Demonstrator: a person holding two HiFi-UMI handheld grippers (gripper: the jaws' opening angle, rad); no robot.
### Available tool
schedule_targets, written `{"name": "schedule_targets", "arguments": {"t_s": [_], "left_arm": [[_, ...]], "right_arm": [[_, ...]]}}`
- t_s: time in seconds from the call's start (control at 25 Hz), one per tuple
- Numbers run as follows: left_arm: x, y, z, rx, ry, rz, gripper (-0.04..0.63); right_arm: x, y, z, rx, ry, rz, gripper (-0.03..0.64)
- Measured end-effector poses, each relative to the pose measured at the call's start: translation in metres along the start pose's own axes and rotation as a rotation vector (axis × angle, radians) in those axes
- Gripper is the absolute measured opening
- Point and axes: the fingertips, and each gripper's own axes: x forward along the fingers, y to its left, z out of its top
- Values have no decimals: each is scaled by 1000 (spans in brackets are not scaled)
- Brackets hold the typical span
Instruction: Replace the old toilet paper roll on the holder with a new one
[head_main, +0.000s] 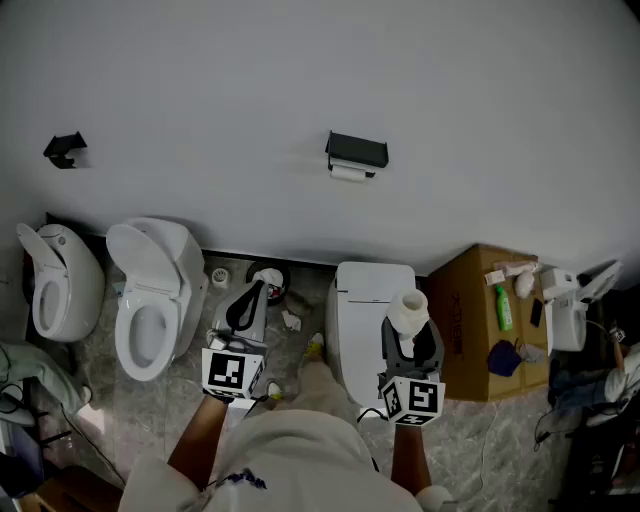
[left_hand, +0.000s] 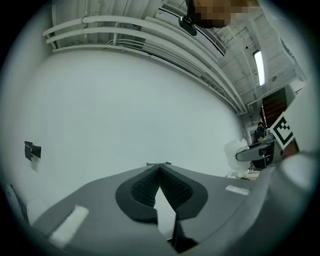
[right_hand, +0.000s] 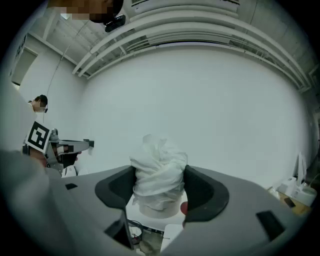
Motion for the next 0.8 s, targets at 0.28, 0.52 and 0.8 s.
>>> {"name": "schedule_targets", "arguments": {"t_s": [0.28, 0.52, 0.8], "left_arm": [[2, 1, 10, 12, -23, 23, 2], [0, -7, 29, 36, -48, 29, 2], [-3, -12, 19, 24, -37, 21, 2]], "right_arm": [[4, -17, 8, 1, -30, 9, 293], [3, -21, 8, 14, -49, 42, 293], [-4, -25, 1, 39, -59, 53, 296]]}}
